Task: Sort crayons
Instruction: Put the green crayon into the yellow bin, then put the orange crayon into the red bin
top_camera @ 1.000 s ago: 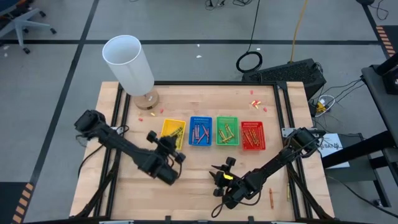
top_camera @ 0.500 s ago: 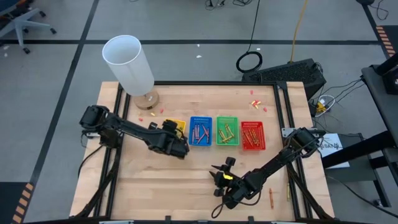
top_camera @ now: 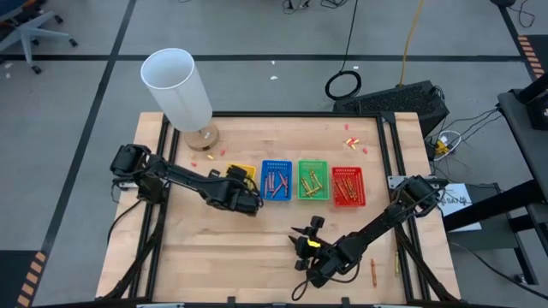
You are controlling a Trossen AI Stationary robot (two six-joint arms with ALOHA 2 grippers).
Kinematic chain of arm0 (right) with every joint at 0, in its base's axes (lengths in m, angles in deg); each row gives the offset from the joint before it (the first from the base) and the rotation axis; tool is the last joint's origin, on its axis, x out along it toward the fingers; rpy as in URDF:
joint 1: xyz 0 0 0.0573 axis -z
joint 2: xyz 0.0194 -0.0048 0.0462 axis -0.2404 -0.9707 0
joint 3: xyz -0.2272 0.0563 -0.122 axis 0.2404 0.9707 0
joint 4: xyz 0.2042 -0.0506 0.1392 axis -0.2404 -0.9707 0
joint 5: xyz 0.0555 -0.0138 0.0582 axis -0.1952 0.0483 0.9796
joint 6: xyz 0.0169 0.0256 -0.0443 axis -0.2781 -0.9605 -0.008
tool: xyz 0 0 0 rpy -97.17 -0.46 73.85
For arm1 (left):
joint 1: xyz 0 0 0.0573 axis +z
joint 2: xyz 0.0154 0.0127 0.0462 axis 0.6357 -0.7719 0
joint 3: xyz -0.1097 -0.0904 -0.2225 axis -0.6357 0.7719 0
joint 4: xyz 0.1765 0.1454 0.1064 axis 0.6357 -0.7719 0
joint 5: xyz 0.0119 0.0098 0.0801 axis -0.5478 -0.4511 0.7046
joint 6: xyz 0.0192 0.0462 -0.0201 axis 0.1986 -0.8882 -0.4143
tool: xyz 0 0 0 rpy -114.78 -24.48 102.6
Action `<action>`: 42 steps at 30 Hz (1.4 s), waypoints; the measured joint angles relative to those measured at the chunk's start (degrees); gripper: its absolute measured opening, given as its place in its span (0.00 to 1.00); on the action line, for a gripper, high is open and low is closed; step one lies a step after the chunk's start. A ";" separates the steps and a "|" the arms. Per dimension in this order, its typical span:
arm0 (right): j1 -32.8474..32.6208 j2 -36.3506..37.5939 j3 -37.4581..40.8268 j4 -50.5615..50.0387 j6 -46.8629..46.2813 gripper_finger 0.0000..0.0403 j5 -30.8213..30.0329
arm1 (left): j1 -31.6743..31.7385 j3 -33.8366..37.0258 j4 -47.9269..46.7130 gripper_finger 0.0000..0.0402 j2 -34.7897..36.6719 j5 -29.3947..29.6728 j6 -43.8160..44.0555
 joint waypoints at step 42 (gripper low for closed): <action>-12.20 20.57 -3.93 -49.24 -76.29 0.33 56.59 | -26.14 -1.38 25.04 0.20 0.88 22.91 -26.72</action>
